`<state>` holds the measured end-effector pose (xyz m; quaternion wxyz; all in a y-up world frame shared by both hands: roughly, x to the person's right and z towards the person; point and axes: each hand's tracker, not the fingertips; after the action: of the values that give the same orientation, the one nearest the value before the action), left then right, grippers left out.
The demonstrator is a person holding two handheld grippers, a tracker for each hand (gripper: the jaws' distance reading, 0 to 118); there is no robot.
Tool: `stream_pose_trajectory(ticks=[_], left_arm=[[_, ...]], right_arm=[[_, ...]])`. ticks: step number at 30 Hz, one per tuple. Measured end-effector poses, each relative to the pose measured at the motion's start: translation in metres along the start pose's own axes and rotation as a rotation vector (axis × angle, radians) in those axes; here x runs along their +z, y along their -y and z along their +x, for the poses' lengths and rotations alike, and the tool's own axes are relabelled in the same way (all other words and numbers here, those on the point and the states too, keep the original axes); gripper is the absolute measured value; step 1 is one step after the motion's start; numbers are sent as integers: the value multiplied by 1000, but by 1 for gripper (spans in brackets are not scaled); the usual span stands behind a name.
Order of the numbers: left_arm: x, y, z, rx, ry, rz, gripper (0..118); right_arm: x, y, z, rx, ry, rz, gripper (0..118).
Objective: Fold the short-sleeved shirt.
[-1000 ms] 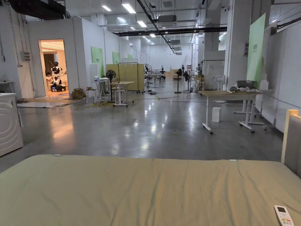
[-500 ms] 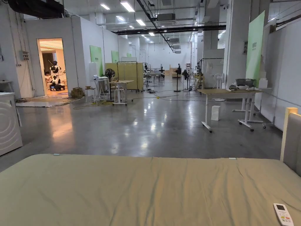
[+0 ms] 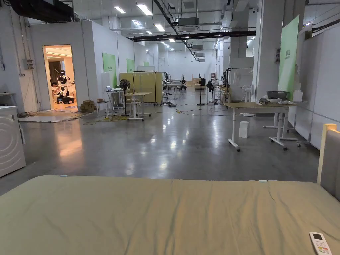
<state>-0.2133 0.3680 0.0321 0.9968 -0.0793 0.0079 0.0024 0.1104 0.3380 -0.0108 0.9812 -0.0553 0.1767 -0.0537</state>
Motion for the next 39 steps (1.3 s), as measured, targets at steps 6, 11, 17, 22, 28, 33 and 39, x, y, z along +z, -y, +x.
stream_pose_trajectory(ticks=[6, 11, 17, 22, 28, 33, 39], left_arm=[[6, -7, -2, 10, 10, 17, 118], [5, -8, -2, 20, 18, 22, 118], [5, -8, -1, 21, -7, 26, 118], [6, -11, -6, 58, -10, 36, 118], [7, -11, -5, 39, -14, 45, 118], [7, -11, -2, 35, 9, 48, 118], [9, -12, 1, 15, 10, 54, 118]], right_arm=[[0, -5, -2, 8, 8, 26, 118], [-1, -11, 3, -143, -56, -21, 118], [0, -31, -11, -229, 99, -74, 118], [4, -42, -17, -303, 100, -69, 118], [11, -42, -26, -201, 142, -52, 118], [13, -45, -33, -158, 130, -23, 118], [17, -41, -30, -164, 197, 26, 118]])
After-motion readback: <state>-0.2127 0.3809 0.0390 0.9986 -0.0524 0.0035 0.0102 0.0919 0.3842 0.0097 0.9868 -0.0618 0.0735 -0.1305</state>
